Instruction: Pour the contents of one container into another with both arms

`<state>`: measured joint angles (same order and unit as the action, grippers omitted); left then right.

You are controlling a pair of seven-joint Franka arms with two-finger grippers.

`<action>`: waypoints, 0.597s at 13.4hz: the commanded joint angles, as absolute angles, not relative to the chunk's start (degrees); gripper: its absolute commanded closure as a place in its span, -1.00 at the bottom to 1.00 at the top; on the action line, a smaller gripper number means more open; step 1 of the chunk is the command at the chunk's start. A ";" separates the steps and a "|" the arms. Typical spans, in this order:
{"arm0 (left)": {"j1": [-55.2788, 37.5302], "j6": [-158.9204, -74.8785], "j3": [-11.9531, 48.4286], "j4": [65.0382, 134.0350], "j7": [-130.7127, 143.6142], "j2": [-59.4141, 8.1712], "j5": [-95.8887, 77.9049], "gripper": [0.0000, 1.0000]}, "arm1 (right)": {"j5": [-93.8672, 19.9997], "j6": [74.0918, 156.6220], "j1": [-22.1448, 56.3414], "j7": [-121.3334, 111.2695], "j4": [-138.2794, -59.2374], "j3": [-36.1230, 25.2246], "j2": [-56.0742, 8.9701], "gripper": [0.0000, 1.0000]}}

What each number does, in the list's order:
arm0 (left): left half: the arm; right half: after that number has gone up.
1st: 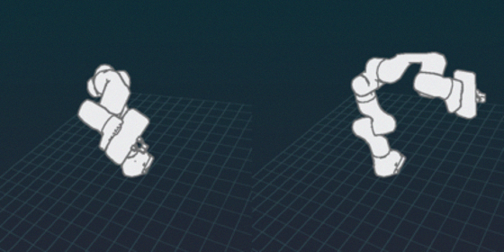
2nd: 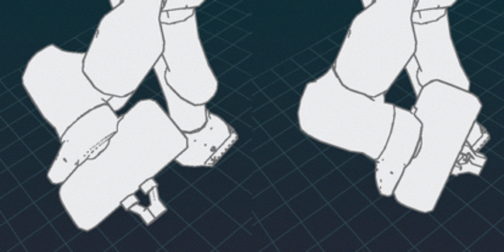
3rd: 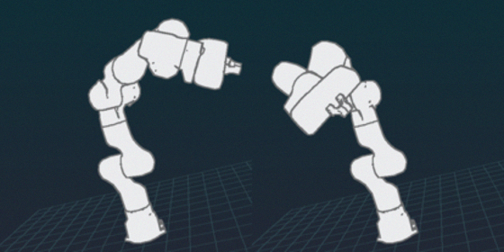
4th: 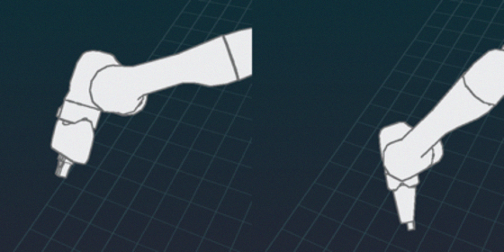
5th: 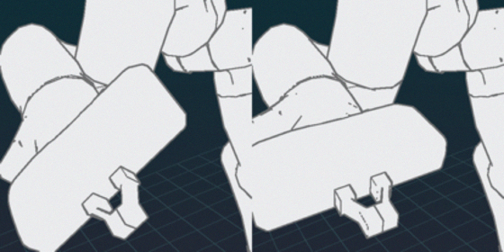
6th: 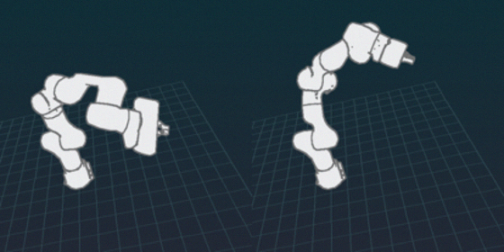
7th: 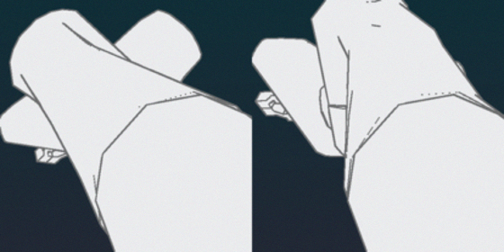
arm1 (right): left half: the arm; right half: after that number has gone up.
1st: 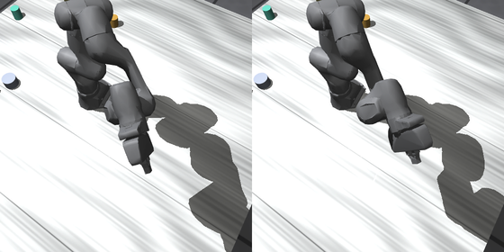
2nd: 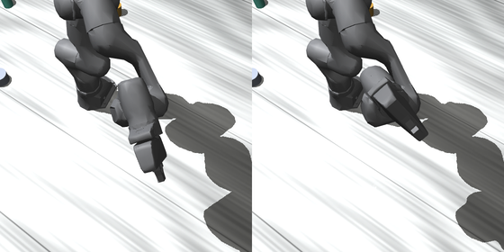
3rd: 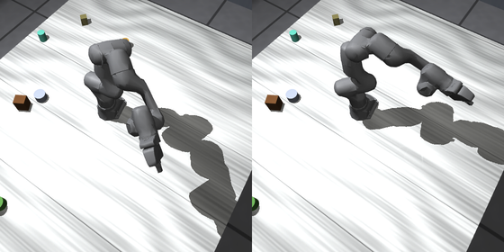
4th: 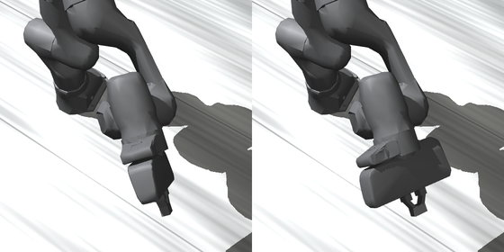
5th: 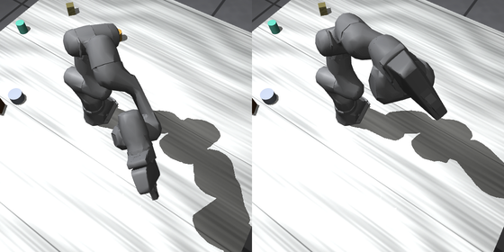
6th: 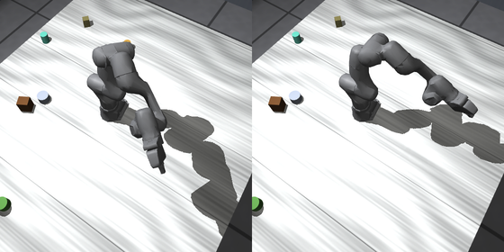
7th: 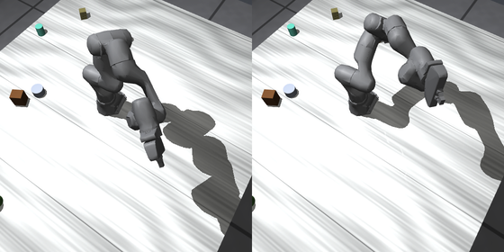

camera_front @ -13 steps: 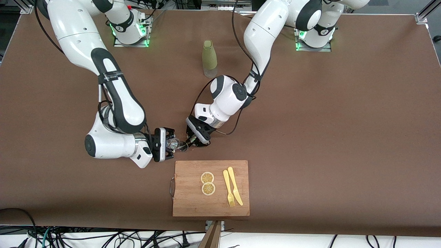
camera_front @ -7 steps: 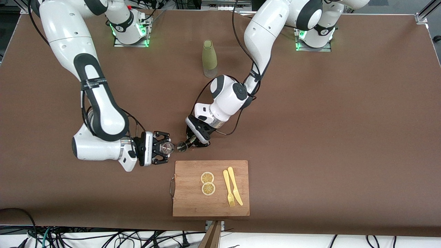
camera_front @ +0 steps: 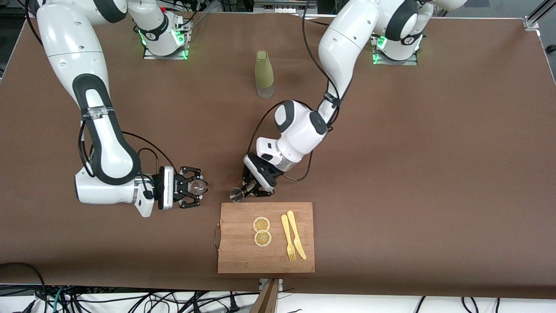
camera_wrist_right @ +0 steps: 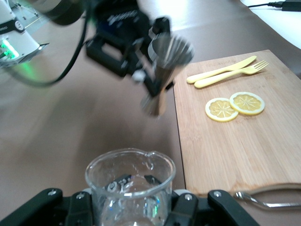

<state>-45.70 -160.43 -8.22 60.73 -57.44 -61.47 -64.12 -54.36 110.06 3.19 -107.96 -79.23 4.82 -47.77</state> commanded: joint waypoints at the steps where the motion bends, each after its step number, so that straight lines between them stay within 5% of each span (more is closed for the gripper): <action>1: -38.87 -152.35 -4.13 68.01 -65.98 -53.19 -63.45 1.00 | -55.90 108.11 0.19 -116.25 -82.25 4.83 -47.29 0.55; 8: -23.67 -124.50 -3.16 70.05 -83.02 -47.29 -67.05 1.00 | -67.58 104.51 -3.60 -137.44 -91.40 0.10 -47.29 0.55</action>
<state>-27.78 -130.69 -4.57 66.17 -75.30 -50.91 -64.62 -64.80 106.11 -3.23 -132.95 -88.43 1.54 -48.52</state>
